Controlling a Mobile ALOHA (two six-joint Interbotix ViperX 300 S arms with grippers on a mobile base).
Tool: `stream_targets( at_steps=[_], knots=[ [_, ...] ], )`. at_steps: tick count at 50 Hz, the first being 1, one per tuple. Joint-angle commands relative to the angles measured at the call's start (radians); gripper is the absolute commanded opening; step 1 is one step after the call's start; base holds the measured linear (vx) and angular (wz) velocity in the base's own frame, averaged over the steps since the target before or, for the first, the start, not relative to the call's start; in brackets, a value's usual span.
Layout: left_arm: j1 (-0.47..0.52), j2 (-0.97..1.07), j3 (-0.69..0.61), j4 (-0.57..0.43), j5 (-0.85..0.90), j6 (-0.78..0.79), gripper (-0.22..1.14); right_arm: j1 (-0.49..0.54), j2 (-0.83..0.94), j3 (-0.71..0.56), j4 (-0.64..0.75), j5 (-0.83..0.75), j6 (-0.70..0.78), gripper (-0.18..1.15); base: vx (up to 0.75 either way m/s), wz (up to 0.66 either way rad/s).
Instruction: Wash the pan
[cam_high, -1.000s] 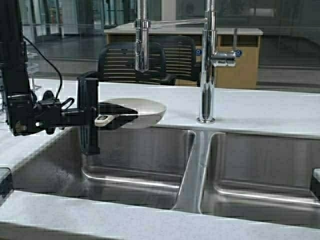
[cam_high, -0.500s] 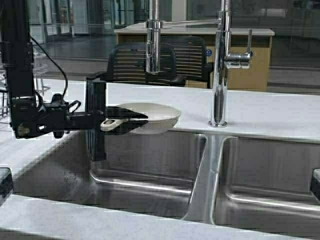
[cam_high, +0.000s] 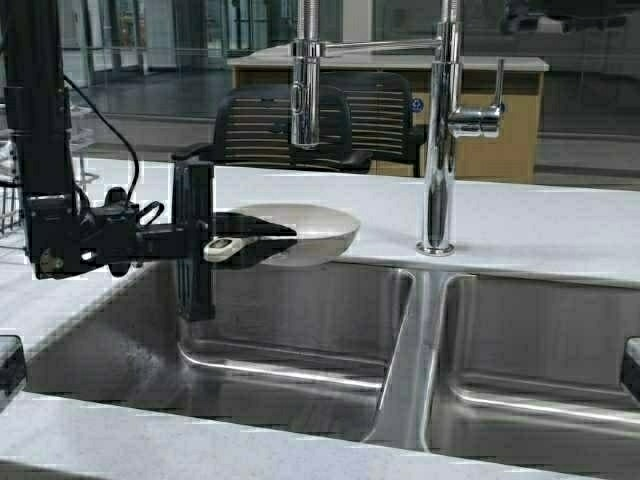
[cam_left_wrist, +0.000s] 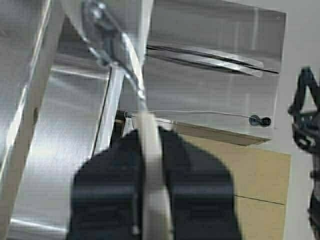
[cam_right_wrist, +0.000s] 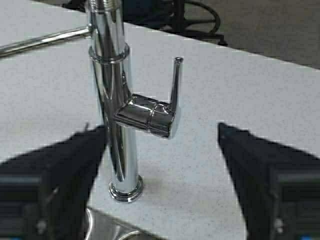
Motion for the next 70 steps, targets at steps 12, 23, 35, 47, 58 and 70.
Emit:
stream_targets(
  at_steps=[12,23,35,47,58,70],
  knots=[
    [-0.002,-0.015,-0.012,-0.002,-0.018,0.020,0.03,0.002,0.272,-0.270,-0.009,-0.003,-0.005,1.03,0.00,0.00],
    [-0.002,-0.015,-0.014,-0.005,-0.018,0.020,0.03,-0.006,0.356,-0.334,-0.009,-0.003,-0.006,1.03,0.00,0.00],
    [-0.002,-0.015,-0.017,-0.005,-0.018,0.020,0.03,-0.031,0.413,-0.371,-0.006,-0.002,-0.003,1.03,0.00,0.00],
    [0.000,-0.011,-0.018,-0.005,-0.018,0.020,0.03,-0.067,0.449,-0.393,-0.005,-0.002,-0.003,1.03,0.00,0.00],
    [-0.002,-0.002,-0.021,-0.005,-0.018,0.018,0.03,-0.094,0.474,-0.414,0.009,0.021,-0.002,1.03,0.00,0.00],
    [-0.002,0.002,-0.021,-0.005,-0.018,0.018,0.03,-0.152,0.469,-0.417,0.072,0.051,-0.002,1.03,0.00,0.00]
  ],
)
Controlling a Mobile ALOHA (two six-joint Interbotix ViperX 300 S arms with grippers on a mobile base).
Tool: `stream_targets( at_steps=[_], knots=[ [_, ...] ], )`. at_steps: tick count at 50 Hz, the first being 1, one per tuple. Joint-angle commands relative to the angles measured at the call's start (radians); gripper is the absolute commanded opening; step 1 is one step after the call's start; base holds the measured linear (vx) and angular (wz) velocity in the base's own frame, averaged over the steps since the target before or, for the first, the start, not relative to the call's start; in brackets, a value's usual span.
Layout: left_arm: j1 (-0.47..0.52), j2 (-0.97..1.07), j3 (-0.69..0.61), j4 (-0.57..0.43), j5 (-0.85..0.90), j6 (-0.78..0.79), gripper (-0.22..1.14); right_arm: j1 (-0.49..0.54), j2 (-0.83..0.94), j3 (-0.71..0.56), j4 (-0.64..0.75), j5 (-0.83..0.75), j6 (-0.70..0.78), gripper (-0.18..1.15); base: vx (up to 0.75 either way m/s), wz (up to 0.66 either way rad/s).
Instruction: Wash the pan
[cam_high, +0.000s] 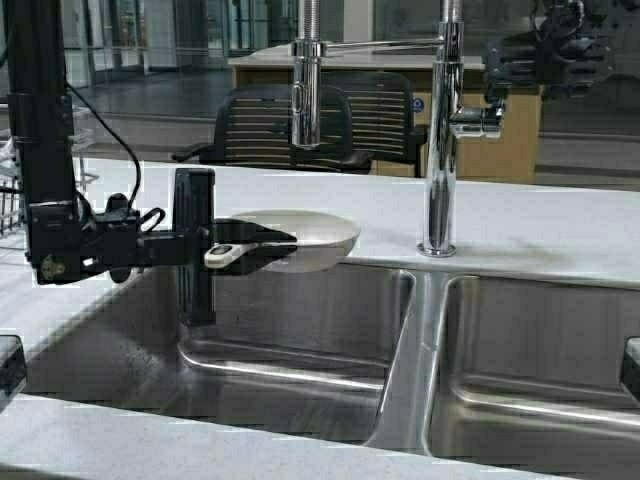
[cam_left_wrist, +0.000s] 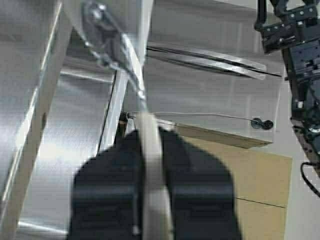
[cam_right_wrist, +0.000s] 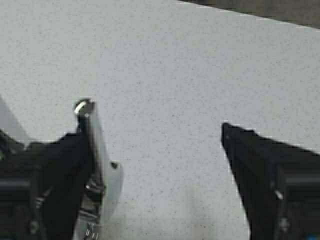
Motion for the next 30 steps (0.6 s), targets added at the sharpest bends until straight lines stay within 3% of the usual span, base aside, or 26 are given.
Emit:
stream_targets(
  at_steps=[1,30],
  knots=[
    [-0.003,-0.021,-0.009,-0.002,-0.018,0.018,0.03,-0.046,-0.025,-0.020,0.035,0.020,-0.002,1.03,0.00,0.00],
    [-0.003,-0.011,-0.012,-0.002,-0.018,0.017,0.03,-0.123,-0.058,-0.003,0.100,0.064,0.000,1.03,0.00,0.00]
  ],
)
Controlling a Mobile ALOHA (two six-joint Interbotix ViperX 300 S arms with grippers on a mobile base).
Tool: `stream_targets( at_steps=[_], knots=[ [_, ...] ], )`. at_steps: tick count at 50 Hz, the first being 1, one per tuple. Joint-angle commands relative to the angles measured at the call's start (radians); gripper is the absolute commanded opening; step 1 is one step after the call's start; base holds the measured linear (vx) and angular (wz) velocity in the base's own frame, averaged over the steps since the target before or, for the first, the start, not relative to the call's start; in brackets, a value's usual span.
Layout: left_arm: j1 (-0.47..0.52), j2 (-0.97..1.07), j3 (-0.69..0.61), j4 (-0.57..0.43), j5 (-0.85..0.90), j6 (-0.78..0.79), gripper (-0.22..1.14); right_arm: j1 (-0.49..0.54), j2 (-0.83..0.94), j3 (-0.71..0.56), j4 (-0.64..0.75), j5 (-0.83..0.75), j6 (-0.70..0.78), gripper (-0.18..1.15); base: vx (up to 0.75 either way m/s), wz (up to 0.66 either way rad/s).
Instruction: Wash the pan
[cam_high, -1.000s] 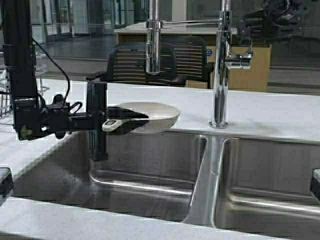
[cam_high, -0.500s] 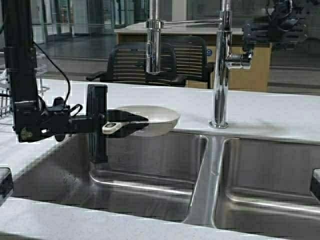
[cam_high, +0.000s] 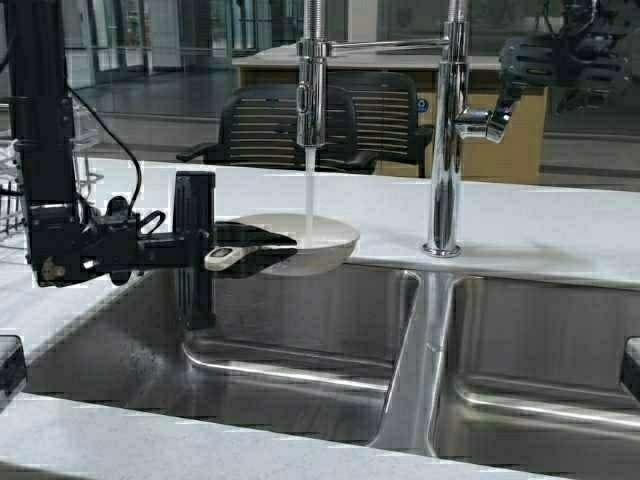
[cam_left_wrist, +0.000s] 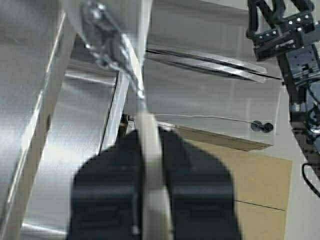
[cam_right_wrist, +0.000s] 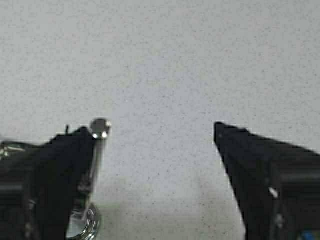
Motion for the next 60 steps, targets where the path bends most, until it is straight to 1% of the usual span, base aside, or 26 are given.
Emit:
stream_targets(
  at_steps=[1,17,24,28,30,32,35,36,37,41,42,43,44,46,50,52,60],
  knots=[
    [-0.003,-0.020,-0.006,-0.002,-0.018,0.017,0.03,-0.074,-0.055,-0.003,0.012,-0.002,-0.002,1.03,0.00,0.00],
    [-0.003,-0.014,-0.008,-0.002,-0.018,0.018,0.03,-0.057,-0.230,0.057,0.006,0.002,-0.008,1.03,0.00,0.00],
    [-0.003,-0.014,-0.008,-0.002,-0.018,0.018,0.03,-0.057,-0.272,0.094,0.006,0.008,-0.009,1.03,0.00,0.00],
    [-0.002,-0.015,-0.006,-0.002,-0.018,0.018,0.03,-0.057,-0.264,0.106,0.008,0.008,-0.005,1.00,0.00,-0.02],
    [-0.002,-0.014,-0.006,-0.002,-0.018,0.018,0.03,-0.057,-0.252,0.110,0.008,0.008,-0.005,0.96,0.00,-0.03],
    [-0.003,-0.014,-0.003,-0.002,-0.018,0.018,0.03,-0.055,-0.235,0.112,0.009,0.009,-0.005,0.89,-0.01,-0.03],
    [-0.003,-0.014,-0.003,-0.002,-0.018,0.018,0.03,-0.055,-0.209,0.107,0.009,0.015,-0.003,0.72,-0.01,-0.03],
    [-0.002,-0.014,-0.003,-0.002,-0.018,0.018,0.03,-0.055,-0.199,0.106,0.009,0.020,-0.002,0.64,-0.01,-0.02],
    [-0.003,-0.015,-0.003,-0.002,-0.018,0.018,0.03,-0.054,-0.184,0.104,0.011,0.028,-0.002,0.50,-0.01,-0.02],
    [-0.003,-0.014,-0.002,-0.002,-0.020,0.018,0.03,-0.038,-0.150,0.091,0.012,0.051,-0.003,0.07,0.00,0.00],
    [-0.003,-0.015,-0.002,0.000,-0.018,0.020,0.03,-0.034,-0.143,0.087,0.014,0.052,-0.003,-0.02,0.00,0.00],
    [-0.002,-0.014,-0.002,-0.002,-0.018,0.020,0.03,-0.031,-0.135,0.083,0.014,0.054,-0.002,-0.08,0.00,0.00],
    [-0.003,-0.015,-0.002,-0.002,-0.018,0.020,0.03,-0.025,-0.129,0.080,0.014,0.057,-0.002,-0.11,0.00,0.00],
    [-0.003,-0.014,-0.002,-0.002,-0.018,0.020,0.03,-0.012,-0.115,0.072,0.015,0.061,-0.003,-0.09,0.00,0.00],
    [-0.002,-0.015,-0.005,-0.002,-0.018,0.018,0.03,0.009,-0.089,0.055,0.015,0.064,-0.005,0.08,0.00,0.00],
    [-0.003,-0.014,-0.005,-0.002,-0.018,0.020,0.03,0.015,-0.080,0.046,0.015,0.064,-0.005,0.12,0.00,0.00],
    [-0.003,-0.014,-0.003,-0.002,-0.021,0.020,0.03,0.040,-0.055,0.012,0.017,0.064,-0.005,0.07,0.00,0.00]
  ],
)
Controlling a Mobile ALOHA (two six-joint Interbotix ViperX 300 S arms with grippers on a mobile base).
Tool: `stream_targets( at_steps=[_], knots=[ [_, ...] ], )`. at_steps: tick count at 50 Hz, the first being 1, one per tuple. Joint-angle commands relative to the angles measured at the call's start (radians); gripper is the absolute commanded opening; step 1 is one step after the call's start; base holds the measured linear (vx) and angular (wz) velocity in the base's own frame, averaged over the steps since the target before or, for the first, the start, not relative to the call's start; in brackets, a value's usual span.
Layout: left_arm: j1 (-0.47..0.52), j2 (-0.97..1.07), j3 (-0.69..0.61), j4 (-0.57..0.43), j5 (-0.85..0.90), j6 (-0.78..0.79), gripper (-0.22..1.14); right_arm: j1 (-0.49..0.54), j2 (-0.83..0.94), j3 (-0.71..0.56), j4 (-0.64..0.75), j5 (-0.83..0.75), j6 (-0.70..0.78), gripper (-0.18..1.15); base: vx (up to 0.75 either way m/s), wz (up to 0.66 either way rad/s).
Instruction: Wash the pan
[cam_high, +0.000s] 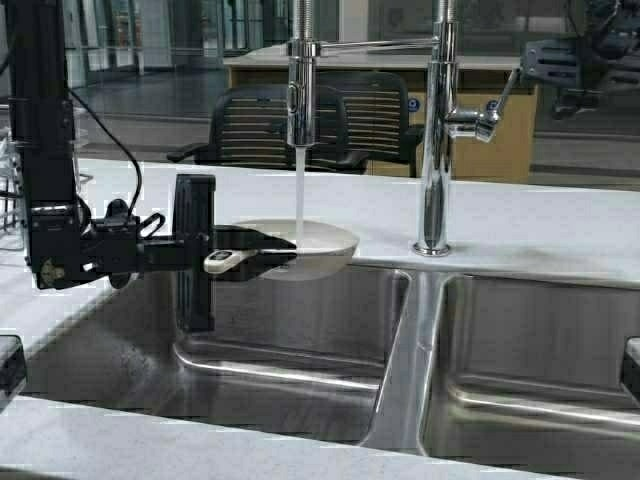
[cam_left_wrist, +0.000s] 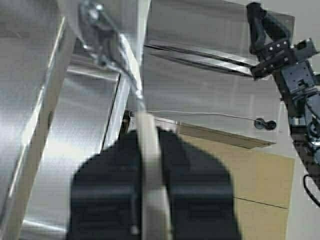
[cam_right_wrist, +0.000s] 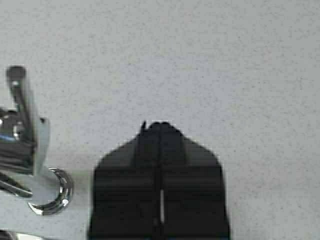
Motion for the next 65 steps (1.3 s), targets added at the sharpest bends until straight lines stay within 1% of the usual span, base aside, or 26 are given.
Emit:
stream_targets(
  at_steps=[1,8,20,27,33,41,48,55,62,65],
  knots=[
    [-0.002,-0.021,-0.006,-0.002,-0.023,0.020,0.03,0.021,-0.002,-0.049,0.003,-0.003,-0.002,0.07,0.00,0.00],
    [-0.003,-0.011,-0.011,-0.009,-0.046,0.020,0.03,0.058,0.025,-0.092,0.002,0.003,0.000,0.07,0.00,0.00],
    [-0.003,0.021,-0.011,-0.021,-0.083,0.020,0.03,0.172,0.052,-0.201,0.002,0.063,-0.005,0.07,0.00,0.00],
    [-0.002,0.041,-0.015,-0.026,-0.100,0.025,0.03,0.218,0.051,-0.227,0.000,0.084,-0.006,0.07,0.00,0.00],
    [-0.002,0.055,-0.018,-0.035,-0.126,0.051,0.03,0.219,0.032,-0.222,-0.005,0.084,-0.012,0.07,0.00,-0.03],
    [-0.003,0.071,-0.038,-0.057,-0.175,0.158,0.03,0.166,-0.049,-0.169,-0.011,0.064,-0.018,0.07,0.00,-0.02],
    [-0.003,0.061,-0.025,-0.149,-0.178,0.276,0.03,0.124,-0.141,-0.084,-0.011,0.048,-0.018,0.07,0.00,0.00],
    [-0.003,0.032,0.017,-0.235,-0.140,0.284,0.03,0.103,-0.227,0.015,-0.011,0.025,-0.018,0.07,0.00,0.00],
    [-0.002,-0.014,0.087,-0.290,-0.032,0.282,0.03,0.103,-0.273,0.091,-0.011,0.017,-0.015,0.07,0.00,0.00],
    [-0.003,-0.034,0.112,-0.299,0.000,0.279,0.03,0.103,-0.287,0.114,-0.006,0.012,-0.009,0.07,0.00,0.00]
  ],
)
